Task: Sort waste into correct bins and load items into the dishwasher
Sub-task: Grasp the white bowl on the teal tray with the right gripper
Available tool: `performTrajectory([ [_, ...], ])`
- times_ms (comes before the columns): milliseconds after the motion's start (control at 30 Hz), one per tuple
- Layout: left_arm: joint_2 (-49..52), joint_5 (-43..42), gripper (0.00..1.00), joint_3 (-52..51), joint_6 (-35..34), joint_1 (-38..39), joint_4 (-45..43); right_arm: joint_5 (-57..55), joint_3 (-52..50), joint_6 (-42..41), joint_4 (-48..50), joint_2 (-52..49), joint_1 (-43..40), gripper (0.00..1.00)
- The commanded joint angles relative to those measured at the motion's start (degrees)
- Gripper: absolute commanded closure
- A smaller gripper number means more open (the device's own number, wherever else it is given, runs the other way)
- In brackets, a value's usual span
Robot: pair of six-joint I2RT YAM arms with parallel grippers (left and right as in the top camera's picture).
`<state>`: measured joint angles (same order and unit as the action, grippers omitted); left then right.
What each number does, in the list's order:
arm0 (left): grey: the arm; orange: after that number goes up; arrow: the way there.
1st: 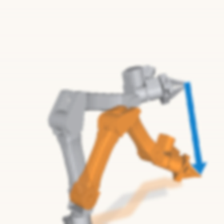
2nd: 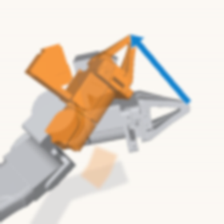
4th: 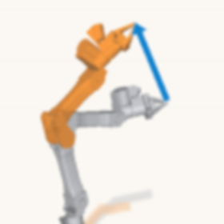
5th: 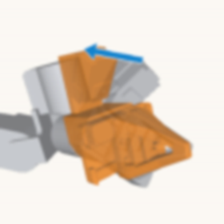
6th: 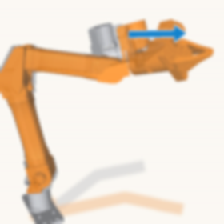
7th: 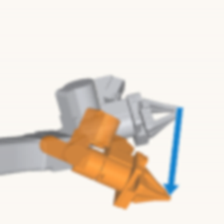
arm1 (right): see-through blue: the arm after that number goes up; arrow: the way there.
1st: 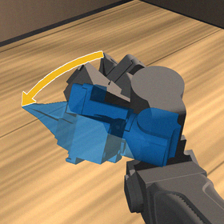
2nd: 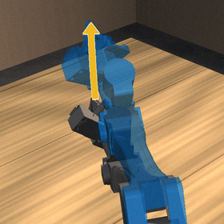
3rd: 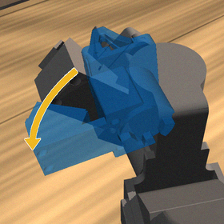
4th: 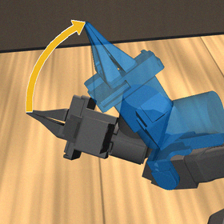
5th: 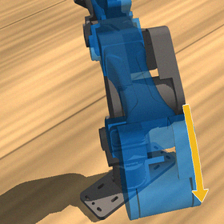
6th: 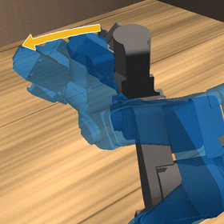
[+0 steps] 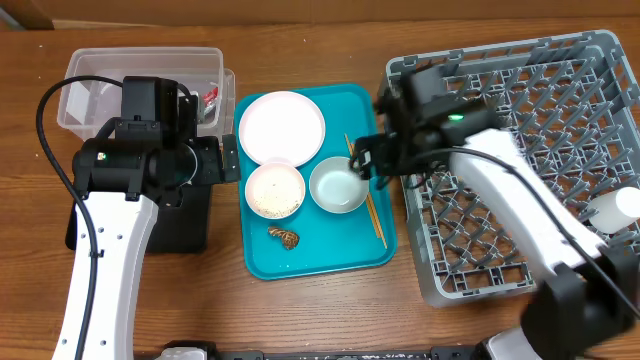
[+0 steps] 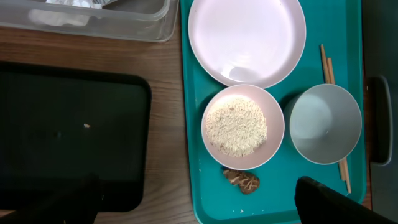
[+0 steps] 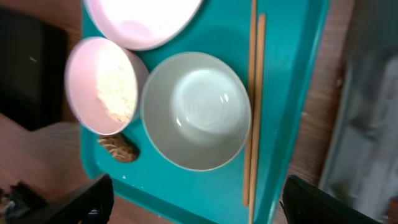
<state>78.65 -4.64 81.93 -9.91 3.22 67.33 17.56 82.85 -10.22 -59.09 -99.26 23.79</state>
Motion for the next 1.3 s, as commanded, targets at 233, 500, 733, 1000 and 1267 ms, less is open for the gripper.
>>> performTrajectory([
  [233, 0.1, 0.6, 0.0, 0.4, 0.5, -0.2, -0.1, -7.1, 0.7, -8.9, 1.4, -11.9, 2.4, 0.29],
  [500, 0.1, 0.6, 0.0, 0.4, 0.5, -0.2, -0.1, -7.0, 0.5, -9.8, 1.8, -16.0, 2.5, 0.74],
  [733, 0.1, 0.6, 0.0, 0.4, 0.5, -0.2, 0.0, -7.0, 0.8, -9.8, 0.5, -15.3, 2.5, 0.96],
  [1000, 0.1, 0.6, 0.0, 0.4, 0.5, -0.3, -0.2, -10.6, 8.2, -9.3, -4.3, -8.7, 2.2, 0.96],
  [1267, 0.1, 0.6, 0.0, 0.4, 0.5, -0.3, -0.3, -24.4, 16.7, -6.7, -5.0, -1.2, -0.7, 0.96],
])
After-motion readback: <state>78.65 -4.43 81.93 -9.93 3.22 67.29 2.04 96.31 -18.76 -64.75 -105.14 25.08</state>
